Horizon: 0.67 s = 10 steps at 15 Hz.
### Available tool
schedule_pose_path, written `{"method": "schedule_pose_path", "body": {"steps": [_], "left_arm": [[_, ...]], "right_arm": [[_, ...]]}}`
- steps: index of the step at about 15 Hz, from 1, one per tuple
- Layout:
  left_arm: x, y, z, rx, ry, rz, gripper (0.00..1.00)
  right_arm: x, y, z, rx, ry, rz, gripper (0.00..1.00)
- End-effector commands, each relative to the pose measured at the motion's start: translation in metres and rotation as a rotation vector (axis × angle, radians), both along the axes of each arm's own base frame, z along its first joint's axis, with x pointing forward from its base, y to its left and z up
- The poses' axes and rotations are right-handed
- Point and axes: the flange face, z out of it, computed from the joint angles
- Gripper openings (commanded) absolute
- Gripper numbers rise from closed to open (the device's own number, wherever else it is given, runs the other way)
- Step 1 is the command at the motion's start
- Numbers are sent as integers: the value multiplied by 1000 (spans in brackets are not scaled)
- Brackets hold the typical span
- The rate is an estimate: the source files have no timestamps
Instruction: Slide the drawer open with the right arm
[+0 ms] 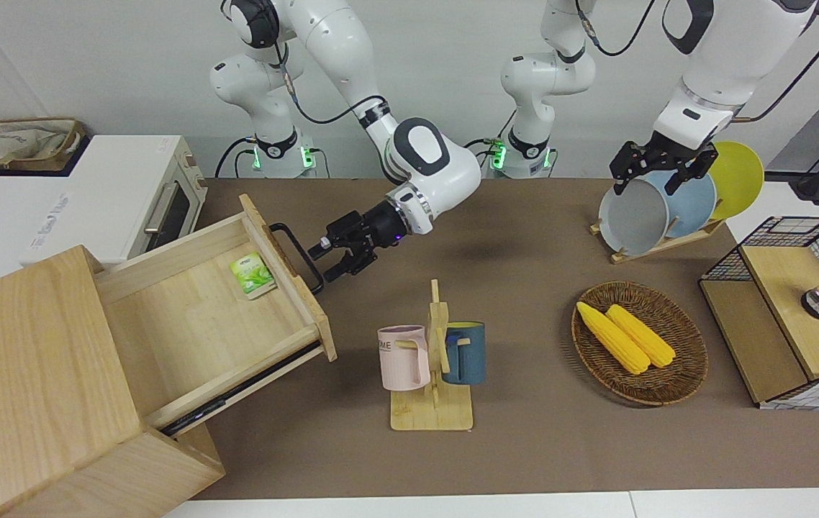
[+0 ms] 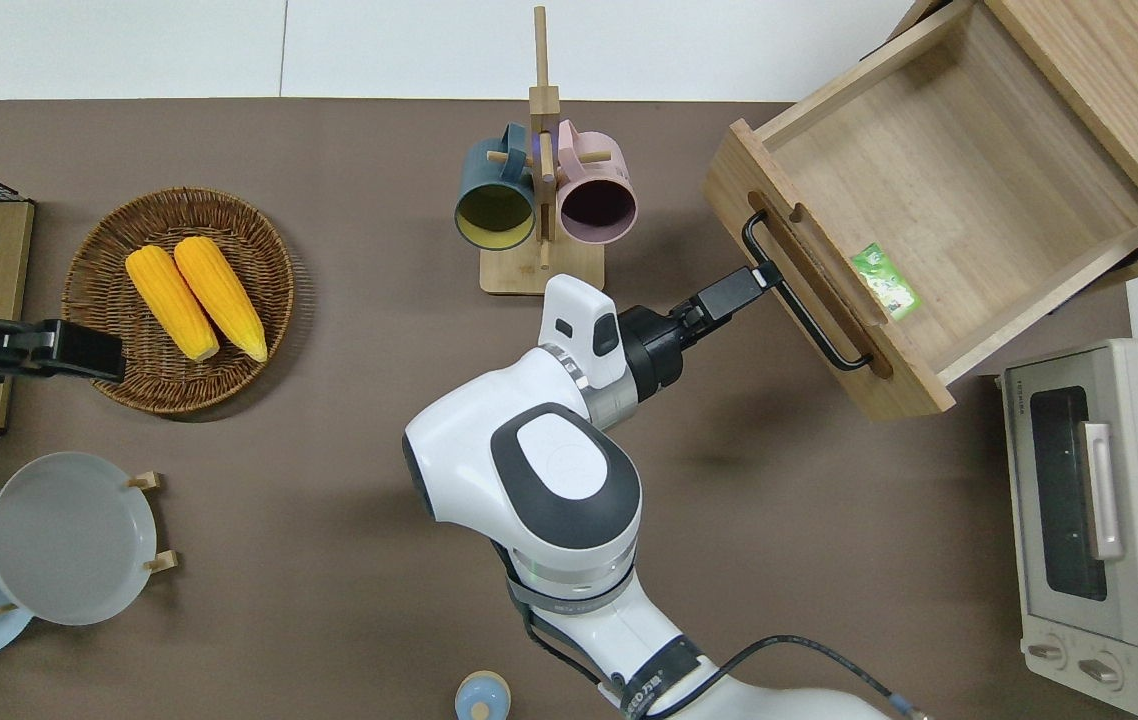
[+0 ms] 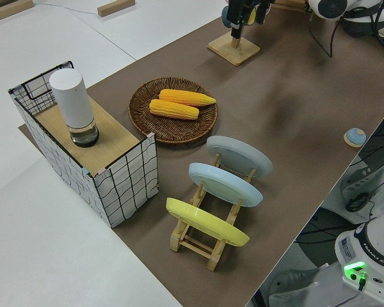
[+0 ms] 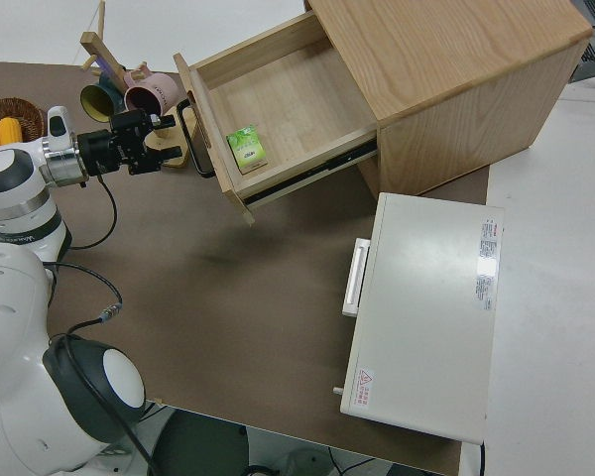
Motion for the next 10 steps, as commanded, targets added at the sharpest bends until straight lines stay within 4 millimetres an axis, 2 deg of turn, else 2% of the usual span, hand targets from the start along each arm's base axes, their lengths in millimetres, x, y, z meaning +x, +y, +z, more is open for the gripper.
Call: {"method": "schedule_pose_path", "body": {"steps": [1,4,5,10], "left_arm": [[2,1,4,16,5,-12,993],[2,1,4,16,5,-12,993],[2,1,3,16,6,-12,993],[2,1,4,16,5,-12,993]], "right_arm": [[1,9,34,204,15,-95,979],[-2,1,63,337,37,-149,979],[-2,-9,80,413,47,-181,979],[-1,-57,130,656,93,-299,979]]}}
